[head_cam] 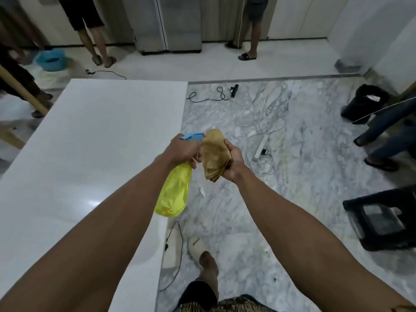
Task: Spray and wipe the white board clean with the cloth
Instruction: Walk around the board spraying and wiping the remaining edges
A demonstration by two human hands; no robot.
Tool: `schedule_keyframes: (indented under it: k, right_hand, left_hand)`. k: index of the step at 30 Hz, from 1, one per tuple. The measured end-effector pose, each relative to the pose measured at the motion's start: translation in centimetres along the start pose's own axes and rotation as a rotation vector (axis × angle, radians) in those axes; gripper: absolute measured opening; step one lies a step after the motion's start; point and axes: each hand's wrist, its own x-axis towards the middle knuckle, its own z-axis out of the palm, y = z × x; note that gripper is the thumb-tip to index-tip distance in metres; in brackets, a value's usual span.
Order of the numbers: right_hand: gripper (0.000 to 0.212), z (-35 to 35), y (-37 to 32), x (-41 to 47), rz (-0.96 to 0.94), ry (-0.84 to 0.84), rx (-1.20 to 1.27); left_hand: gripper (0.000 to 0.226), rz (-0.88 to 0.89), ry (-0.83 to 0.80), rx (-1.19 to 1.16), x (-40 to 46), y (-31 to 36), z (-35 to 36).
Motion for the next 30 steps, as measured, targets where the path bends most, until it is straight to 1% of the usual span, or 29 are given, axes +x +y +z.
schedule_keyframes:
  k: [1, 5, 10, 17, 20, 21, 24, 25, 28, 30]
  right_hand:
    - [0.059, 0.7, -1.1, 1.7, 0.001, -0.003, 0.013]
    - [0.059, 3.8, -5.8, 7.9, 0.009, 0.001, 0.044]
    - [0.060, 7.6, -11.2, 14.7, 0.011, -0.016, 0.070]
    - [0.062, 10.8, -17.1, 25.1, 0.054, -0.023, 0.016]
    - [0.059, 11.4, -19.3, 29.8, 0.096, -0.016, -0.006]
    - [0.058, 11.6, -20.2, 31.2, 0.105, -0.011, -0.010]
    - [0.056, 11.6, -22.2, 35.2, 0.139, 0.003, -0.001]
    - [0.056, 11.7, -22.9, 36.5, 0.151, 0.014, -0.003]
    - [0.056, 11.7, -24.7, 40.2, 0.182, 0.023, 0.003]
    - [0.056, 11.9, -25.7, 42.0, 0.190, 0.030, 0.003]
  left_hand:
    - [0.042, 0.001, -0.016, 0.000, 1.9, 0.5, -0.9]
    - [0.037, 0.000, -0.048, 0.004, 9.2, 3.0, -4.6]
    - [0.038, 0.015, -0.041, 0.021, 16.6, 6.3, -8.0]
    - [0.040, -0.023, 0.034, 0.041, 27.7, 9.2, -11.0]
    - [0.039, -0.083, 0.072, 0.025, 33.0, 9.9, -11.8]
    - [0.040, -0.115, 0.081, 0.030, 34.7, 10.1, -11.9]
    - [0.059, -0.206, 0.098, 0.073, 39.5, 9.6, -12.6]
    - [0.060, -0.226, 0.104, 0.081, 41.2, 9.4, -12.9]
    - [0.055, -0.256, 0.147, 0.053, 45.0, 10.3, -13.4]
    - [0.043, -0.265, 0.171, 0.026, 47.1, 11.3, -13.8]
